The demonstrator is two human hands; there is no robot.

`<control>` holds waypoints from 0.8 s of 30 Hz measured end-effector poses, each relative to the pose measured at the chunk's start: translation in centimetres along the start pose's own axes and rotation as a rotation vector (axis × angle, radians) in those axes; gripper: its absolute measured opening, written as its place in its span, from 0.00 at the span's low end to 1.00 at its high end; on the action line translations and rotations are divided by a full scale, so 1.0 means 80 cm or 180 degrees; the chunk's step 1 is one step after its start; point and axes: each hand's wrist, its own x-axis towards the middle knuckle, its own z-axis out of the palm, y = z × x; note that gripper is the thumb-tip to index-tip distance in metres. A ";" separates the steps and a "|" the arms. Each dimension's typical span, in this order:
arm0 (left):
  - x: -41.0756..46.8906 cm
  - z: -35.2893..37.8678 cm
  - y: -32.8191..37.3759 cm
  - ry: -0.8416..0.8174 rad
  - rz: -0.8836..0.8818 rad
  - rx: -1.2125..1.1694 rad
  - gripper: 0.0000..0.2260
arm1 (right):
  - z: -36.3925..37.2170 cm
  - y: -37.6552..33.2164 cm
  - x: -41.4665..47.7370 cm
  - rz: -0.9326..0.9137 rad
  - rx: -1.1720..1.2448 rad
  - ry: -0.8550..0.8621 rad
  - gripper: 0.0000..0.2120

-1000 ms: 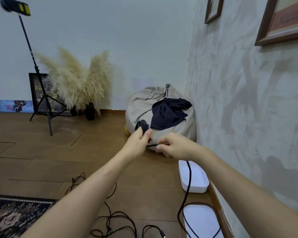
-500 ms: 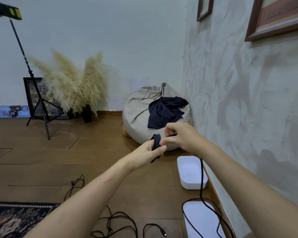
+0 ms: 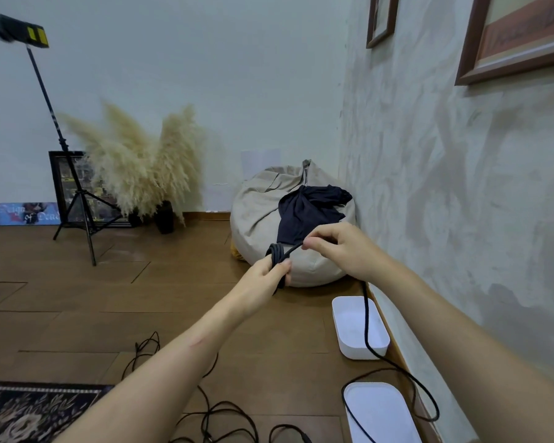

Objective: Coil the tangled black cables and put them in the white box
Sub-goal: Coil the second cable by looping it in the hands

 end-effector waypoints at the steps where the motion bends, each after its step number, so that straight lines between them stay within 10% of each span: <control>1: -0.002 0.001 0.001 -0.0049 -0.0011 -0.0005 0.15 | 0.004 0.003 -0.001 0.0022 -0.0096 0.0067 0.09; 24: -0.010 0.013 0.031 -0.0117 0.0098 -0.0340 0.20 | 0.015 0.015 0.000 0.0057 0.0656 0.0607 0.06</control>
